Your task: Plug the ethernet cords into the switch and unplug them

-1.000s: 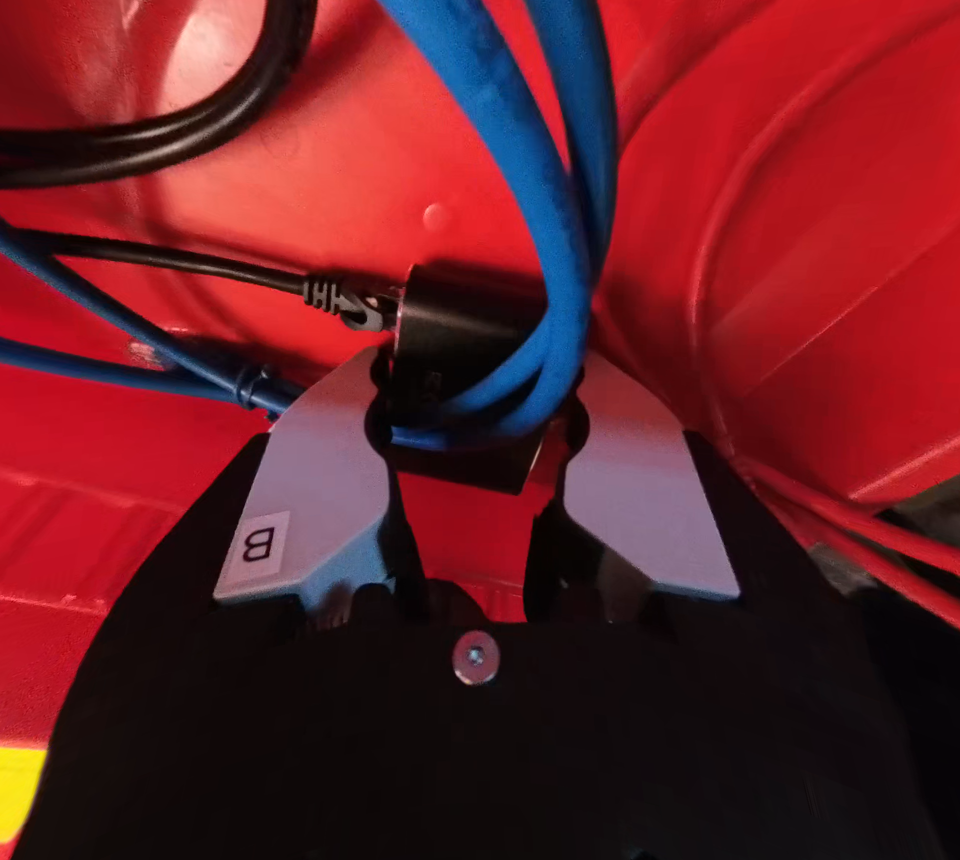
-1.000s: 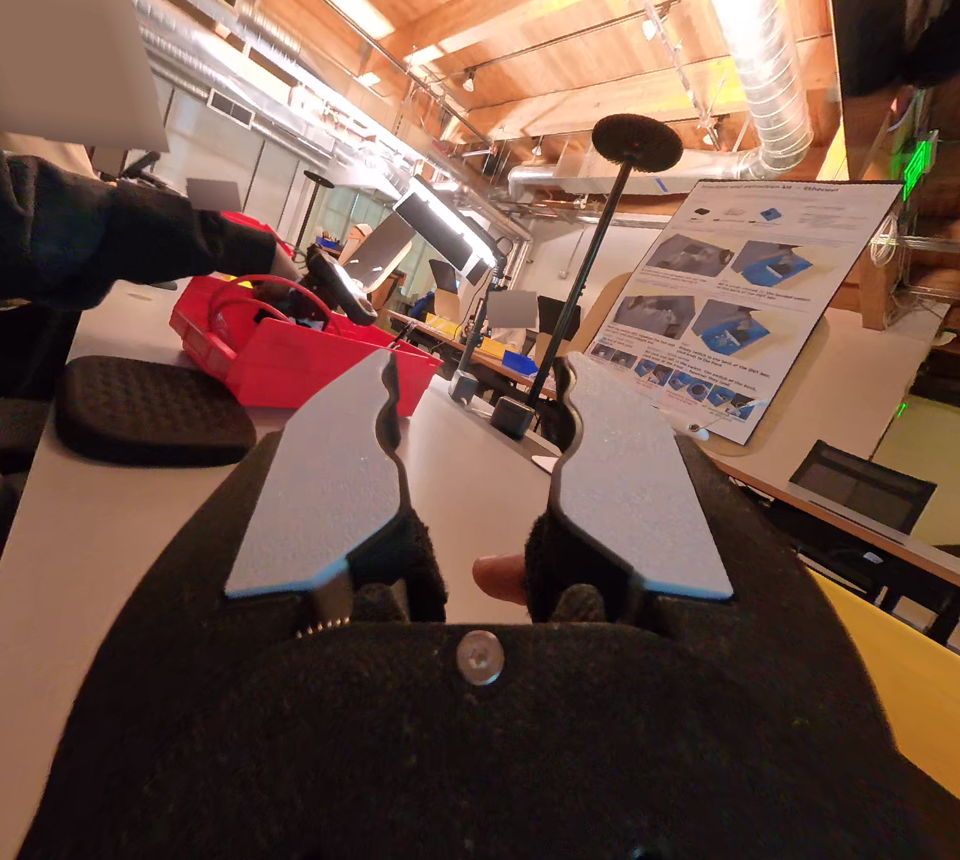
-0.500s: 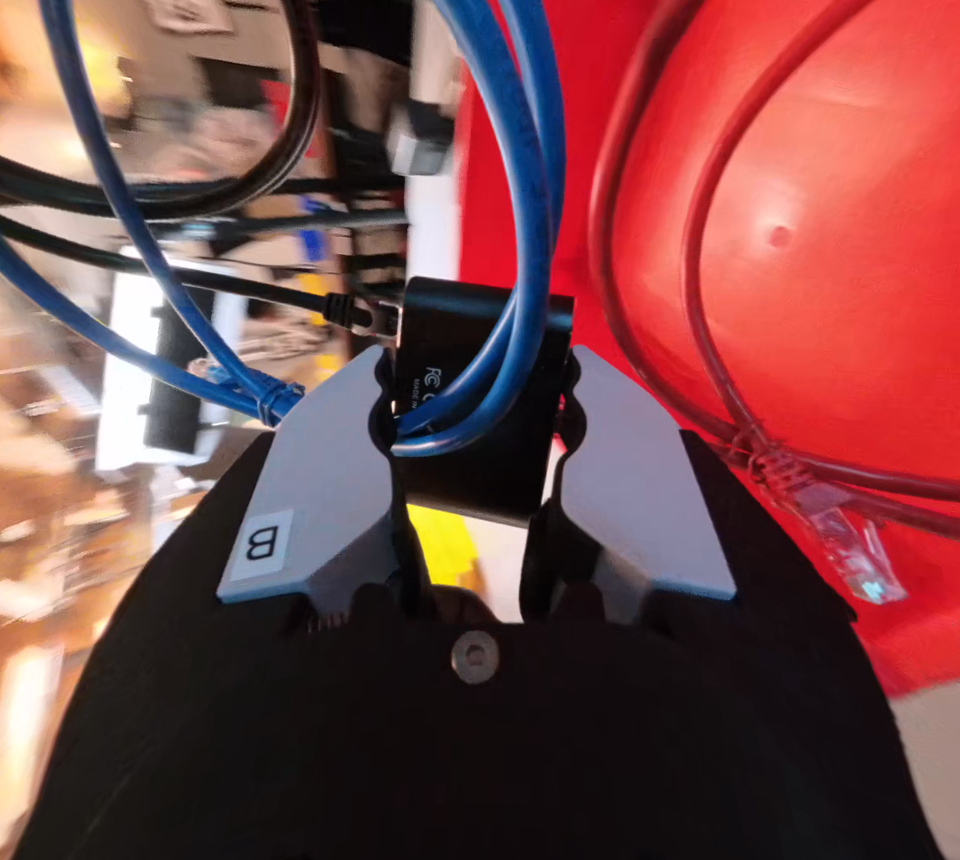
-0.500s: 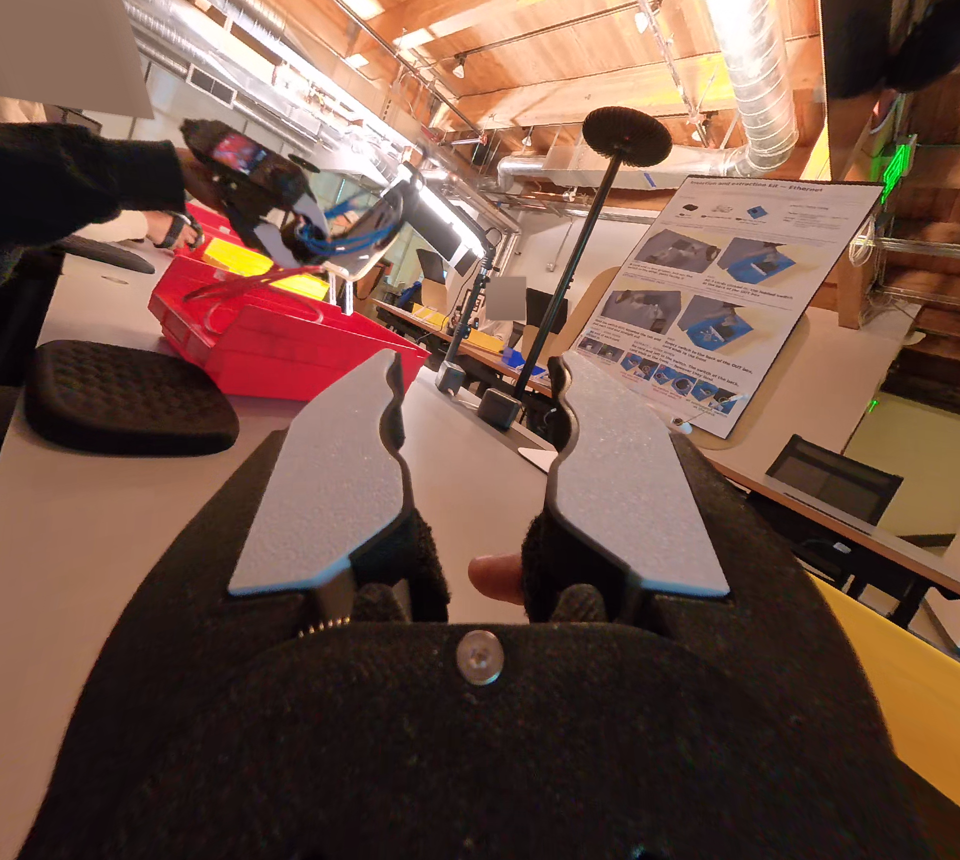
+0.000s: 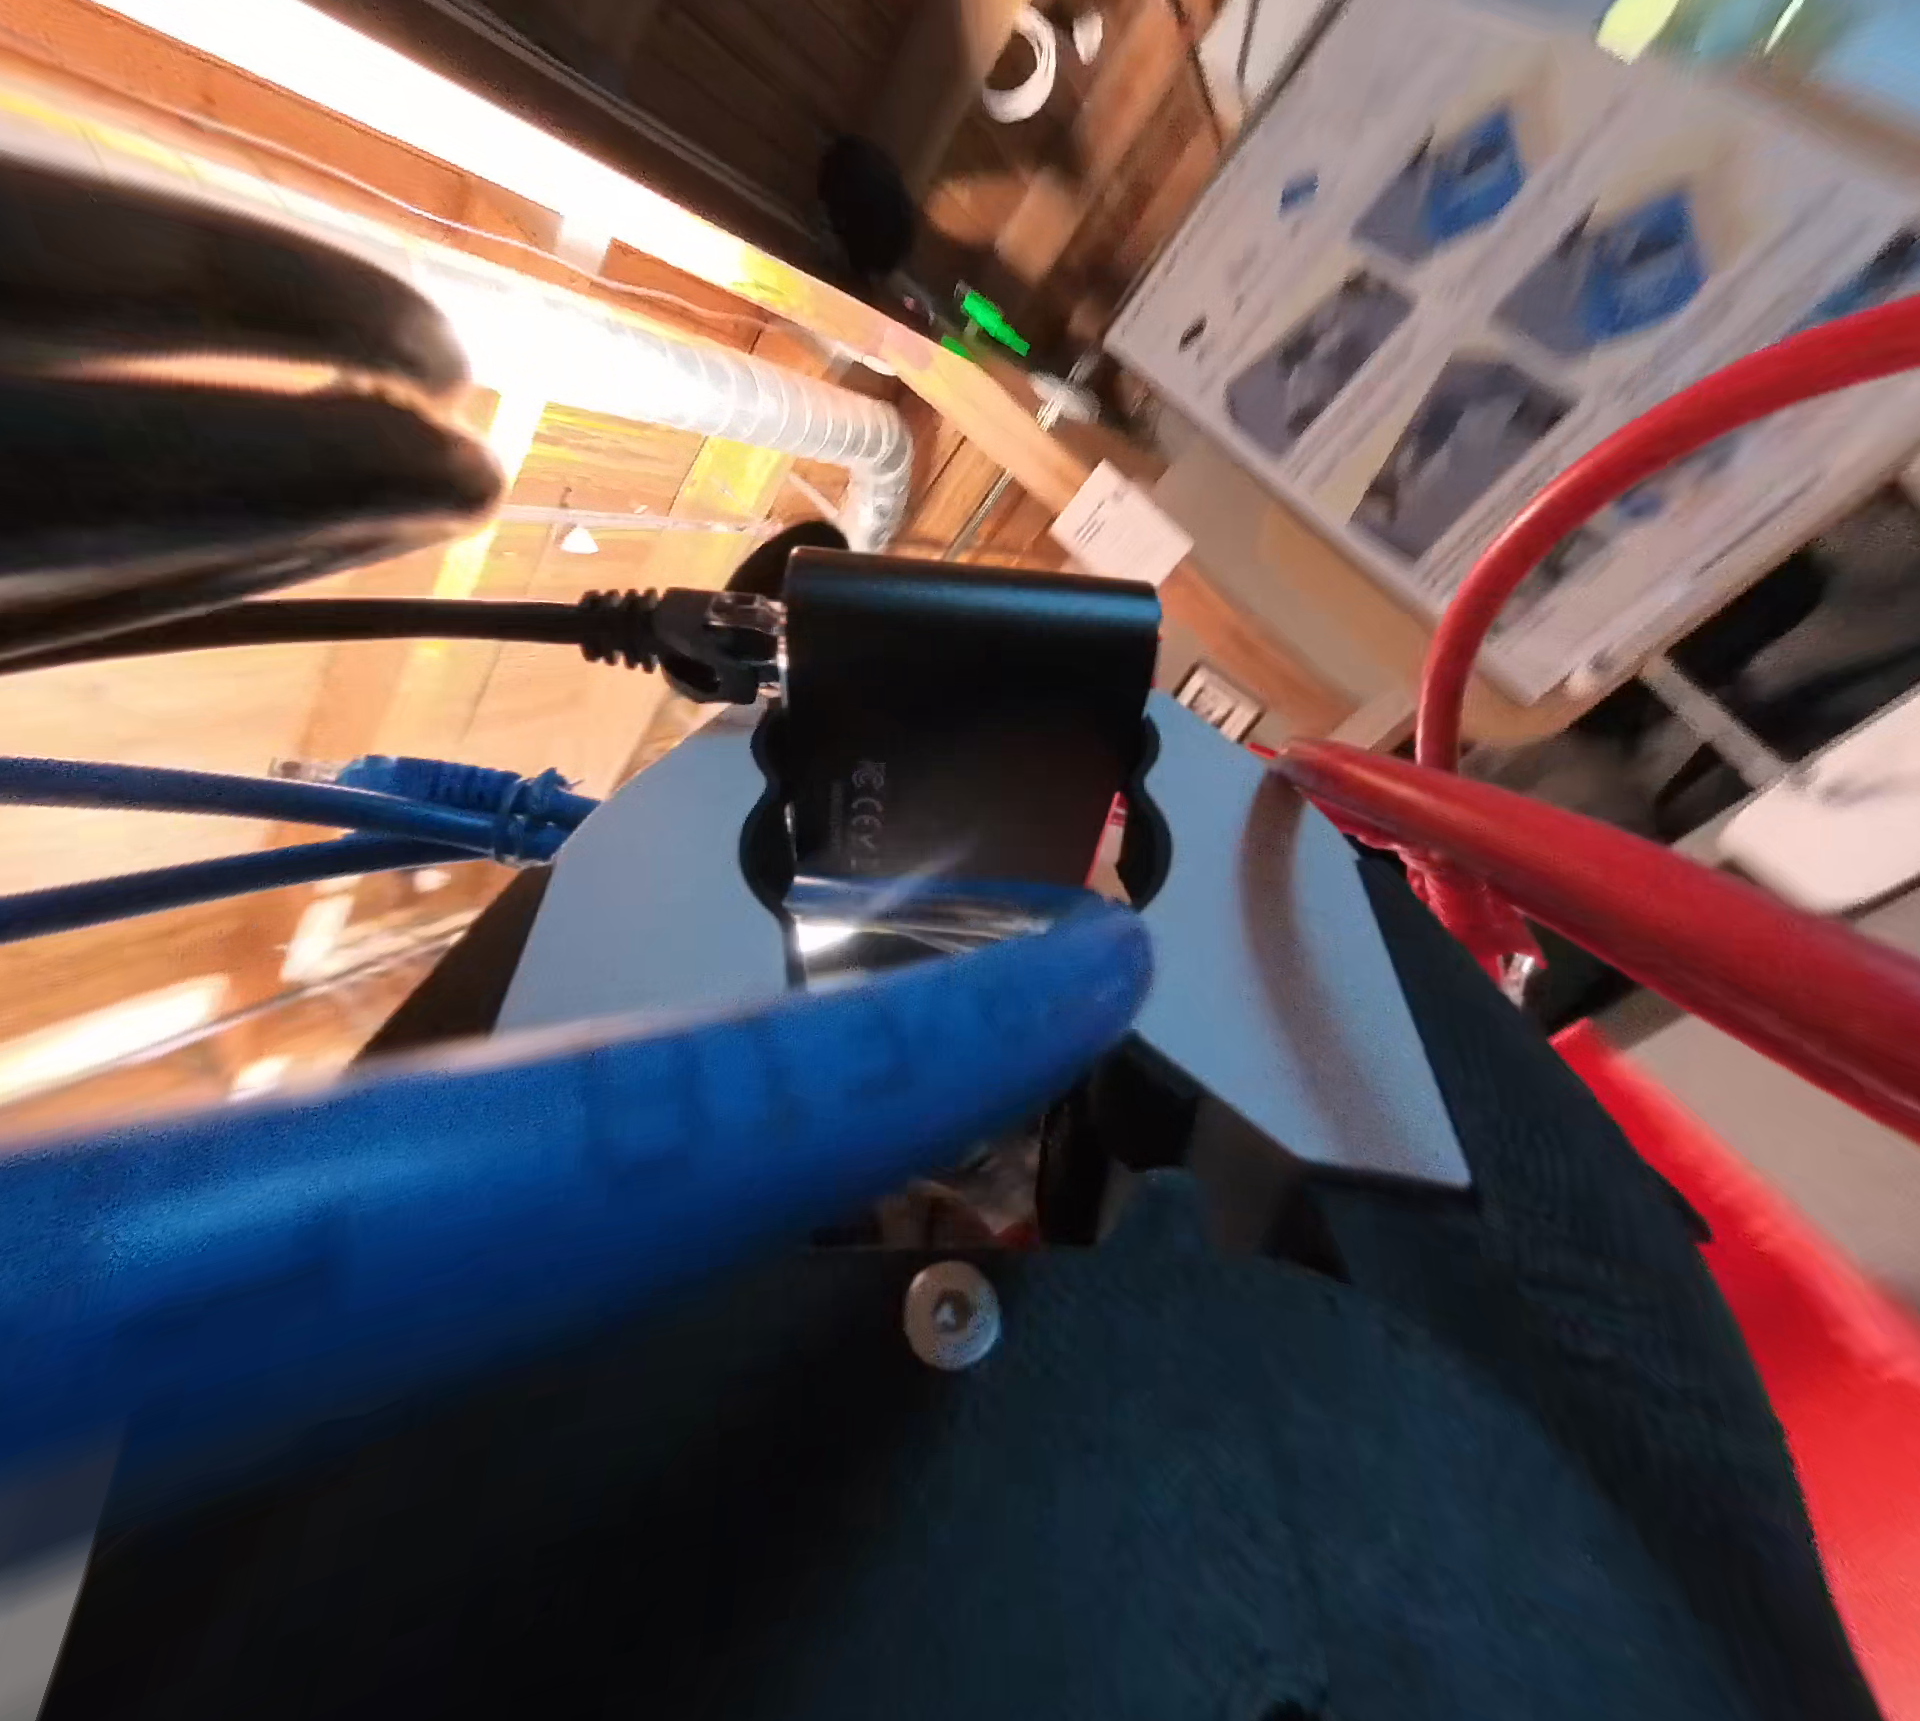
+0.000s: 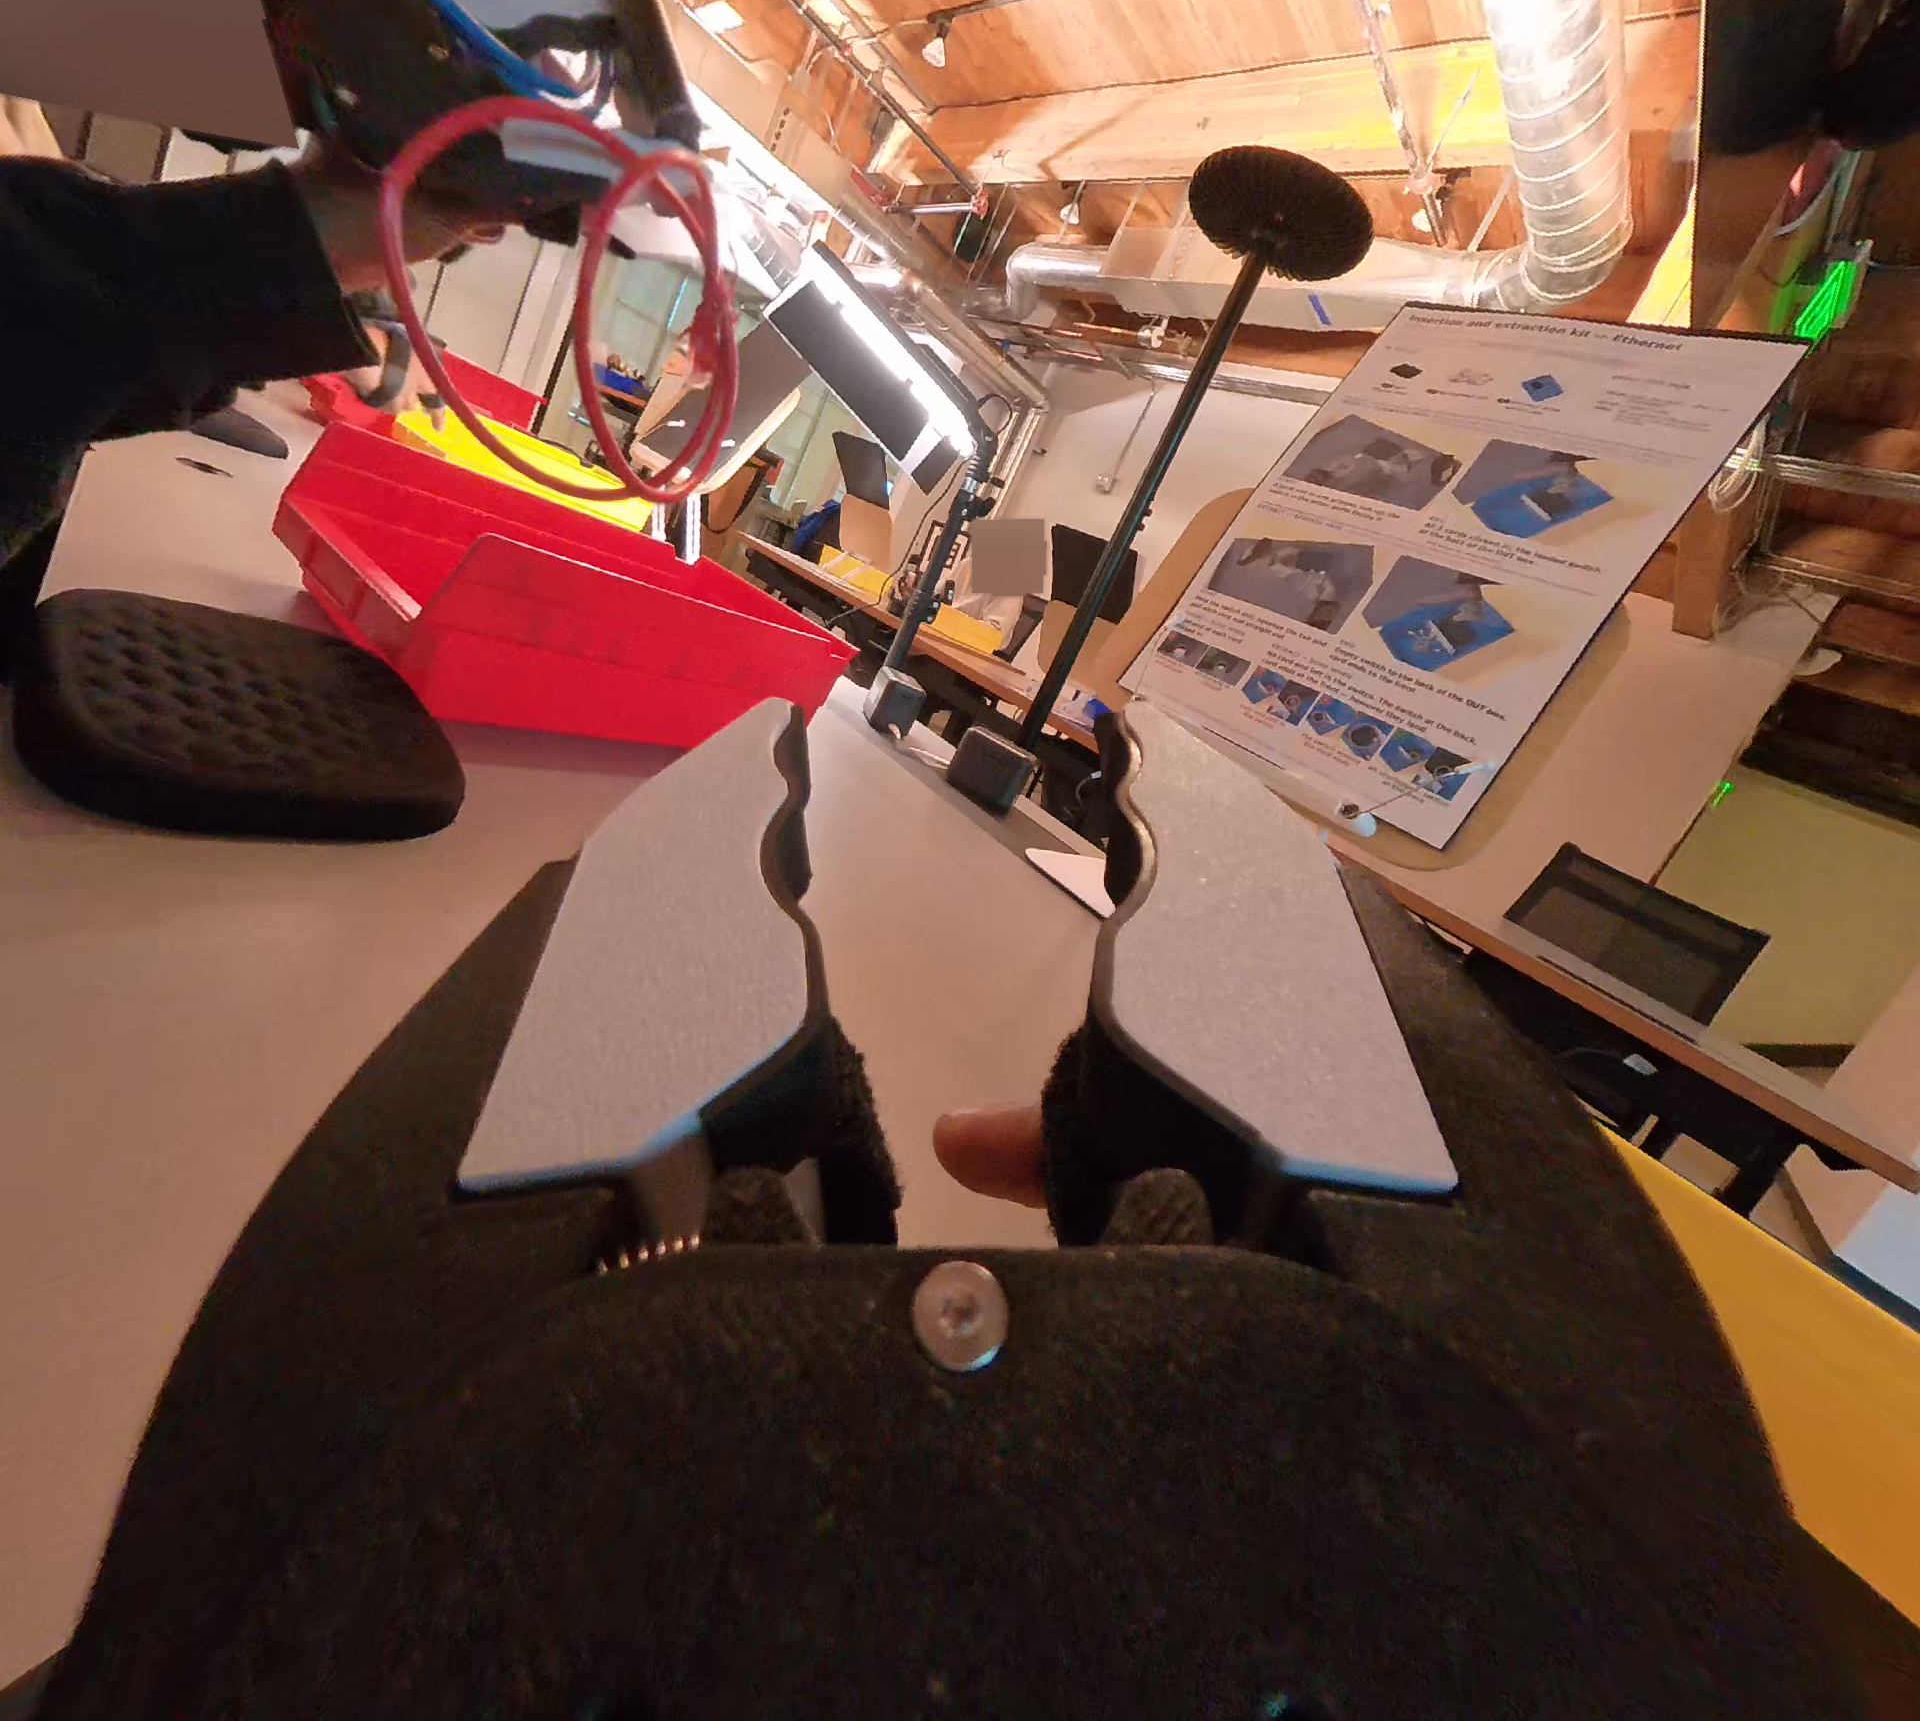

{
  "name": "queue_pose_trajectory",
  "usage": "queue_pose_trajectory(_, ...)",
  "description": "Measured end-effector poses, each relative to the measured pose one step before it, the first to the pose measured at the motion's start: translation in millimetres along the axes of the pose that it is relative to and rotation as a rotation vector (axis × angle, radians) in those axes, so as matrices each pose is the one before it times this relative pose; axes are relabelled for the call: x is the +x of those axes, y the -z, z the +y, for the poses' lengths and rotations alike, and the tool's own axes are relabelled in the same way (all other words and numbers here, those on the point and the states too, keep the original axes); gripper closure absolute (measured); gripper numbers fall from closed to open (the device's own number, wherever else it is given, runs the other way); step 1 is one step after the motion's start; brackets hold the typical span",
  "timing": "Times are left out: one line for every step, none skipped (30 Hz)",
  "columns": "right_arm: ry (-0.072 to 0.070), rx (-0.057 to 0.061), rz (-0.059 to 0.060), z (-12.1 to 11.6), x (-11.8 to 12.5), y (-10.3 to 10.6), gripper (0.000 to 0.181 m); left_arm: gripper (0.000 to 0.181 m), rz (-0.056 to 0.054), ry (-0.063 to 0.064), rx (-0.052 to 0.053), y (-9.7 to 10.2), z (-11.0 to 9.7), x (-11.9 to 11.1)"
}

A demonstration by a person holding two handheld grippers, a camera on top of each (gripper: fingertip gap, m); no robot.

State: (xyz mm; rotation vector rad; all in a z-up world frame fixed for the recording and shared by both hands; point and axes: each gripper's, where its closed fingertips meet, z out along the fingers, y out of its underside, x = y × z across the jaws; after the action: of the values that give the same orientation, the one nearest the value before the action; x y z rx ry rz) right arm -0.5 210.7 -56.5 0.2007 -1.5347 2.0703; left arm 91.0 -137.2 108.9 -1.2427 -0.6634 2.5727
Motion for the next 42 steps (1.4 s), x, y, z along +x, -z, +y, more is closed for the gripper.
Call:
queue_pose_trajectory(0.0029,-0.0023,-0.0003,0.42,-0.19,0.0,0.127,0.12,0.0143,0.0762,0.039,2.53,-12.43,5.62)
queue_pose_trajectory(0.0035,-0.0023,-0.0003,0.31,-0.21,-0.11,0.127,0.12,0.027,0.093,0.0428,3.09,-12.81,8.95)
queue_pose_trajectory(0.0031,-0.0017,0.0001,0.21,-0.16,-0.06,0.127,0.12,0.0354,0.1063,0.041,3.21,-11.92,11.72)
queue_pose_trajectory(0.0021,-0.0011,-0.0002,0.07,-0.11,-0.07,0.127,0.12,0.0433,0.1182,0.038,3.36,-10.33,14.42)
queue_pose_trajectory(0.0009,-0.0002,-0.0003,0.11,-0.02,0.05,0.127,0.12,0.0458,0.1144,0.0366,3.35,-8.06,15.82)
queue_pose_trajectory(-0.0005,0.0005,0.0005,-0.09,0.07,0.05,0.127,0.12,0.0426,0.1073,0.0415,3.37,-6.0,15.97)
queue_pose_trajectory(-0.0007,0.0007,0.001,-0.13,0.15,0.13,0.127,0.12,0.0423,0.1071,0.0521,2.71,-4.75,15.69)
queue_pose_trajectory(0.0012,0.0005,0.0013,-0.21,0.16,0.19,0.127,0.12,0.0499,0.1021,0.0564,-0.17,-4.16,16.17)
queue_pose_trajectory(0.004,0.0014,0.0022,-0.46,0.19,0.1,0.127,0.12,0.0806,0.0652,0.0265,-0.57,-0.79,18.64)
queue_pose_trajectory(0.0031,0.0017,0.0033,-0.53,0.39,0.02,0.128,0.12,0.0537,0.0408,0.0102,-0.38,1.07,14.46)
queue_pose_trajectory(0.0004,0.0009,0.0053,-0.44,0.74,0.19,0.128,0.12,0.0176,0.0299,0.02,0.84,0.61,9.58)
queue_pose_trajectory(-0.0022,0.001,0.008,-0.33,1.29,0.06,0.129,0.121,0.01,0.0217,0.0417,2.77,-0.59,8.36)
queue_pose_trajectory(-0.0099,0.0027,0.0114,-0.62,2.2,-0.04,0.13,0.121,0.0108,0.0106,0.0613,4.06,-1.39,8.35)
queue_pose_trajectory(-0.0213,0.005,0.0131,-1.04,2.67,-0.12,0.131,0.121,0.0081,-0.0031,0.0648,4.96,-0.84,8.0)
queue_pose_trajectory(-0.0333,0.0086,0.0145,-2.05,2.73,-0.16,0.133,0.121,0.0031,-0.0038,0.0503,4.6,0.42,6.85)
queue_pose_trajectory(-0.0466,0.0158,0.0174,-4.05,2.61,-0.59,0.134,0.12,0.0059,0.0103,0.0169,3.49,2.86,6.16)
queue_pose_trajectory(-0.0678,0.0261,0.0137,-6.6,1.2,-1.38,0.138,0.12,0.0048,0.0154,-0.0097,2.36,4.63,5.03)
queue_pose_trajectory(-0.09,0.0357,-0.0121,-8.85,-3.97,-3.13,0.142,0.12,0.0051,0.0033,-0.0044,2.14,3.37,4.51)
queue_pose_trajectory(-0.1067,0.0376,-0.0495,-9.6,-10.76,-5.36,0.145,0.12,0.006,-0.0099,0.0032,2.14,1.61,3.86)
queue_pose_trajectory(-0.1135,0.0253,-0.0732,-7.18,-15.2,-7.51,0.145,0.12,0.0117,-0.0167,-0.0055,1.67,1.76,3.96)
queue_pose_trajectory(-0.107,0.0024,-0.0681,-2.35,-15.08,-9.24,0.144,0.12,0.017,-0.021,-0.0161,1.01,2.51,3.92)
queue_pose_trajectory(-0.085,-0.0168,-0.0571,2.41,-13.42,-10.01,0.142,0.12,0.0161,-0.0205,-0.0178,0.6,2.51,3.61)
queue_pose_trajectory(-0.0543,-0.0303,-0.0421,6.16,-11.01,-9.91,0.142,0.12,0.0136,-0.0179,-0.014,0.51,2.07,3.16)
queue_pose_trajectory(-0.0226,-0.0428,-0.0208,9.12,-7.24,-9.12,0.142,0.12,0.0137,-0.0153,-0.014,0.54,1.91,3.16)
queue_pose_trajectory(0.0058,-0.0506,-0.0022,10.32,-3.94,-7.86,0.142,0.12,0.0177,-0.0148,-0.016,0.4,2.02,3.55)
queue_pose_trajectory(0.0282,-0.0496,0.0125,9.92,-1.31,-6.48,0.143,0.12,0.0189,-0.0115,-0.0217,0.25,2.59,3.51)
queue_pose_trajectory(0.0445,-0.0451,0.0204,8.81,0.27,-4.87,0.148,0.12,0.0186,-0.008,-0.0277,0.24,3.01,3.38)
queue_pose_trajectory(0.0534,-0.0432,0.0236,8.09,0.93,-3.59,0.153,0.121,0.0148,-0.0066,-0.034,0.2,3.8,2.68)
queue_pose_trajectory(0.0557,-0.0448,0.0187,7.55,0.42,-2.53,0.157,0.121,0.0103,-0.0056,-0.0435,-0.21,4.76,1.82)
queue_pose_trajectory(0.0498,-0.0408,0.0123,6.07,-0.46,-2.07,0.159,0.121,0.0116,-0.0048,-0.0495,-0.74,5.43,1.8)
queue_pose_trajectory(0.0384,-0.0362,0.0128,4.89,-0.14,-1.89,0.161,0.12,0.0092,-0.0031,-0.059,-1.39,6.03,1.11)
queue_pose_trajectory(0.0275,-0.0294,0.0209,3.73,1.72,-1.31,0.163,0.121,0.0087,-0.0023,-0.0556,-1.88,5.35,1.02)
queue_pose_trajectory(0.0211,-0.022,0.0222,2.98,2.31,-0.79,0.164,0.12,0.0152,-0.0059,-0.0425,-2.06,3.63,1.93)
queue_pose_trajectory(0.0164,-0.0203,0.0128,2.86,1.19,-0.61,0.166,0.12,0.0194,-0.0075,-0.0354,-1.74,2.66,3.01)
queue_pose_trajectory(0.0092,-0.0241,0.0012,3.58,0.0,-0.37,0.168,0.12,0.0208,-0.0077,-0.0286,-1.53,1.44,3.84)
queue_pose_trajectory(-0.0019,-0.0241,-0.0045,3.68,-0.35,-0.26,0.168,0.12,0.0066,-0.0127,-0.0261,-1.06,1.36,2.12)
queue_pose_trajectory(-0.012,-0.0238,-0.0092,3.87,-0.41,-0.36,0.167,0.121,0.0099,-0.0144,-0.0214,-0.81,0.97,2.23)
queue_pose_trajectory(-0.016,-0.0216,-0.0175,3.8,-1.3,-0.53,0.168,0.12,0.0168,-0.0097,-0.0168,-0.83,0.63,3.39)
queue_pose_trajectory(-0.0146,-0.0155,-0.014,3.25,-0.82,0.02,0.168,0.12,0.013,-0.0075,-0.0238,-1.09,1.7,2.85)
queue_pose_trajectory(-0.006,-0.0073,-0.0036,2.29,0.58,0.01,0.168,0.121,0.0075,-0.0033,-0.0264,-1.1,2.32,1.71)
queue_pose_trajectory(-0.0007,0.0001,0.0039,1.46,1.33,0.09,0.168,0.121,0.0009,0.0033,-0.0248,-1.25,2.3,0.66)
queue_pose_trajectory(-0.0013,-0.002,0.0028,1.19,1.03,-0.03,0.167,0.121,-0.0004,0.0053,-0.0204,-1.13,1.9,0.25)
